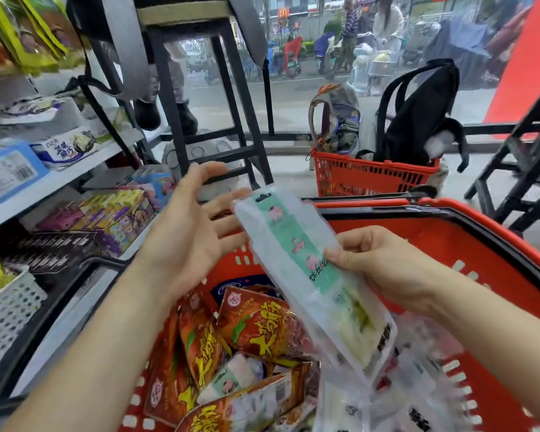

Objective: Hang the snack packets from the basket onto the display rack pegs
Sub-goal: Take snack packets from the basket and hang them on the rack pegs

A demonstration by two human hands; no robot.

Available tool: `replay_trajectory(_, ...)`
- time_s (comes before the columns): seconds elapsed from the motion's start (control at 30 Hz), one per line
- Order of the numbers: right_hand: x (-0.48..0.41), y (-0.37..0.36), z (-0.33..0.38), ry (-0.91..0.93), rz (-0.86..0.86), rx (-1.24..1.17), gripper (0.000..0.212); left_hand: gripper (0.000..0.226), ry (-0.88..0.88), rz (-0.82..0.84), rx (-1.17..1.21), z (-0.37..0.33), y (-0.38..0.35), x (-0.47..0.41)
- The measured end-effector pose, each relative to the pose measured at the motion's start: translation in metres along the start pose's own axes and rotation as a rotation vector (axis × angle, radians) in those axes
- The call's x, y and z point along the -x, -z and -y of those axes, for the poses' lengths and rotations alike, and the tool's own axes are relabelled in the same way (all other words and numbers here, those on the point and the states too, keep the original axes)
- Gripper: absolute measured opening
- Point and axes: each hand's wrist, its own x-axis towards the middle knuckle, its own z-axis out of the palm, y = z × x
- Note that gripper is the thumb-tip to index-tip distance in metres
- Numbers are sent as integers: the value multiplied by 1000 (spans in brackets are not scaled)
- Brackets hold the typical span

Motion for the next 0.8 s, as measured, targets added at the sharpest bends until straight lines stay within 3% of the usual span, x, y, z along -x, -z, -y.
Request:
replay_trajectory(0.13,1,-6,4,62,-77,31,28,23,-108,38,-566,3,-2,3)
replay_trajectory(0.2,1,-8,6,73,-69,71,30,18,-83,69,-712,13,-5,5)
replay_trajectory(0.33,2,-7,8,75,-58,173,28,18,-120,-51,-701,22,2,-1)
replay_trajectory(0.5,4,15,8,69,-141,268,31,17,-178,-169,-507,8,14,-5)
replay_trajectory(0.63,5,17,10,62,-100,148,24,12,-92,-85,-500,13,12,-3)
replay_trajectory(0.8,2,8,6,37,-53,-6,23,16,-150,-159,-541,28,0,-3)
